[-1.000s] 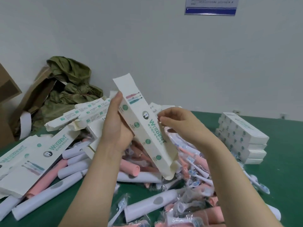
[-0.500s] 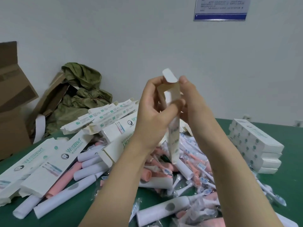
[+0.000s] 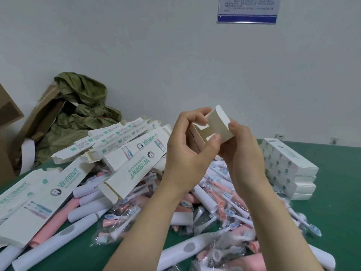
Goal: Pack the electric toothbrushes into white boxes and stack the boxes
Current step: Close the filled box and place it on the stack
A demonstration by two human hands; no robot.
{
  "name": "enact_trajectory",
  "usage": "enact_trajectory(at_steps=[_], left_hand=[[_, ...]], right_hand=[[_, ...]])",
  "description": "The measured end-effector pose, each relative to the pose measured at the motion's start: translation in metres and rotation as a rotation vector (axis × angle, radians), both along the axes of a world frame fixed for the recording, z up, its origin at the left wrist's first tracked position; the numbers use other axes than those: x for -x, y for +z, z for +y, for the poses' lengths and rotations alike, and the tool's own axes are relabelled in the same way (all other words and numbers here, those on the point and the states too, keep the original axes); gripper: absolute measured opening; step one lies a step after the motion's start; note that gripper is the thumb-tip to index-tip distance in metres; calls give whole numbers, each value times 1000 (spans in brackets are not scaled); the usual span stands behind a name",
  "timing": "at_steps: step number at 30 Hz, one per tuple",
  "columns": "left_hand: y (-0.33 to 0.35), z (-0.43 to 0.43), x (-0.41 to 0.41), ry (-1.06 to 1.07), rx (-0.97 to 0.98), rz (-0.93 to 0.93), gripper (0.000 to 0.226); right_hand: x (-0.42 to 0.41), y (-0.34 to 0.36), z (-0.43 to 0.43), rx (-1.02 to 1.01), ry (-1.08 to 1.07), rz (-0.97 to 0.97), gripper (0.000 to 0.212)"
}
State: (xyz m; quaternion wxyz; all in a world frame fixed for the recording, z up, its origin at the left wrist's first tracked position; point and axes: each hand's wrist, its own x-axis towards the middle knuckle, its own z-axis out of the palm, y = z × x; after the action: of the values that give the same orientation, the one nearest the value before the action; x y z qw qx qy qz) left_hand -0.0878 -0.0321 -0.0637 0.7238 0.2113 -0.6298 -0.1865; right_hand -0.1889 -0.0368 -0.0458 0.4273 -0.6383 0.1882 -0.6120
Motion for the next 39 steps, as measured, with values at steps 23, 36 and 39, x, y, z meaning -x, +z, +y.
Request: enact_trajectory(at_steps=[23,36,39], left_hand=[[-33,0,-8,298,-107,-164,52],[-30,3,-20,232,-92,-34,50],[-21,5,-46,-10,-66,249,53]], right_hand=[[14,-32,1,589,-530,531,49],[-3,-39,5,417,-345,278,44],[5,-41,-3,37,-381,22,21]])
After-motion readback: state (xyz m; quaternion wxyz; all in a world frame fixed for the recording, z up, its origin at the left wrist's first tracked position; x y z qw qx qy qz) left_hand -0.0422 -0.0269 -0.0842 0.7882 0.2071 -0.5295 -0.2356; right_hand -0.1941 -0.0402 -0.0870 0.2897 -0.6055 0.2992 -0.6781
